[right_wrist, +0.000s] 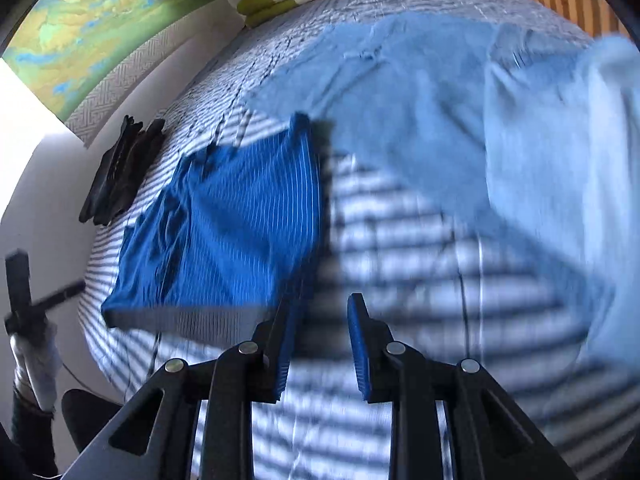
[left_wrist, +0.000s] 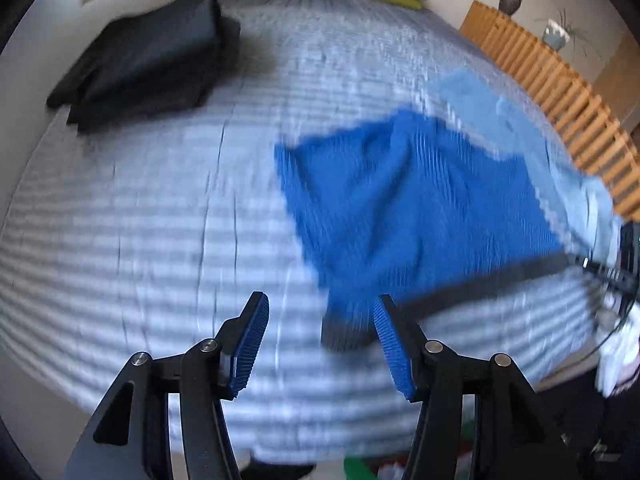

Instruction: Fold small clothes

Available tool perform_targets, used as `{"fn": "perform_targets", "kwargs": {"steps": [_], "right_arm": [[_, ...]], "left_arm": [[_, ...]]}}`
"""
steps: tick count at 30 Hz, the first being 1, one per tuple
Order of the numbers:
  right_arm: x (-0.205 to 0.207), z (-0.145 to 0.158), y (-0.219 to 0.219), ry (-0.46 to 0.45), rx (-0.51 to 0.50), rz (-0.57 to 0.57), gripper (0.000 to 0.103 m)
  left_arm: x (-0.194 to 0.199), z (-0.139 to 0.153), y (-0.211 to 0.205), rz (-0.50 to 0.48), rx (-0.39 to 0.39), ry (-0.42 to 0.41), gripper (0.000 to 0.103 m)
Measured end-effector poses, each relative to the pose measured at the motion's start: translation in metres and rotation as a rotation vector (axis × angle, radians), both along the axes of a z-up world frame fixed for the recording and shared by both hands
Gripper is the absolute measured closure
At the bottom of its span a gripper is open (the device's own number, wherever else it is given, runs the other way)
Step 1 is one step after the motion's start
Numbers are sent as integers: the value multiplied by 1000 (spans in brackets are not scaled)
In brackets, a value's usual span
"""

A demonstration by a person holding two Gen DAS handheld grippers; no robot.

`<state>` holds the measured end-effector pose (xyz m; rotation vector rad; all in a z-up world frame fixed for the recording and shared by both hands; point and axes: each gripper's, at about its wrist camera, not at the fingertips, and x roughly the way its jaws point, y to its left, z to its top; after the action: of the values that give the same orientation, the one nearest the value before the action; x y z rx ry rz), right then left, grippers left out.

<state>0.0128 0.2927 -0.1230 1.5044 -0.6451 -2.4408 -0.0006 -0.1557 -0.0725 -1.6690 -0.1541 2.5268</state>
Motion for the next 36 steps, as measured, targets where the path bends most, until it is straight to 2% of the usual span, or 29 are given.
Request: {"fn": "perform_targets", "kwargs": {"steps": [3, 7, 9, 10, 11, 12, 14, 17, 18, 19, 21, 24, 28, 30, 32, 34, 36], "right_arm": [[18, 0, -6, 8, -20, 18, 79], [26, 3, -23, 28, 80, 52, 79], [23, 1, -30, 36, 106, 64, 79], [21, 0, -33, 34, 111, 70, 79], [20, -2, -36, 33, 116, 74, 79], [17, -3, -39, 34, 125, 76, 79], [13, -2, -43, 42, 136, 73, 79], [5, 1, -43, 59, 152, 52, 80], [3, 2, -43, 58, 159, 49, 81], [2, 2, -44, 53, 173, 47, 89], [1, 6, -46, 50, 201, 62, 96], [10, 27, -49, 98, 211, 87, 100], [26, 58, -49, 171, 168, 99, 101], [30, 65, -55, 180, 194, 117, 101], [36, 60, -60, 151, 237, 141, 101], [42, 39, -64, 78, 251, 172, 101], [49, 17, -69, 13, 275, 211, 101]], "left_arm": [[21, -17, 11, -52, -97, 10, 45], [24, -47, 38, -147, -303, 35, 45], [18, -54, 45, -158, -351, 56, 45], [13, -56, 47, -153, -338, 64, 48], [8, -55, 48, -144, -316, 67, 59], [4, -53, 48, -130, -287, 68, 74], [-4, -44, 47, -94, -228, 76, 89], [-13, -34, 44, -72, -179, 77, 100], [-16, -31, 41, -64, -169, 68, 101], [-17, -28, 38, -56, -151, 55, 101], [-18, -21, 30, -38, -103, 22, 101], [-12, -10, 20, -25, -49, -19, 101], [-3, 1, 4, 5, 35, -88, 101], [2, 6, 1, -12, 16, -97, 101], [9, 4, 2, -42, -12, -116, 101], [18, -9, 6, -72, -39, -164, 101], [25, -32, 10, -108, -71, -234, 93]]}}
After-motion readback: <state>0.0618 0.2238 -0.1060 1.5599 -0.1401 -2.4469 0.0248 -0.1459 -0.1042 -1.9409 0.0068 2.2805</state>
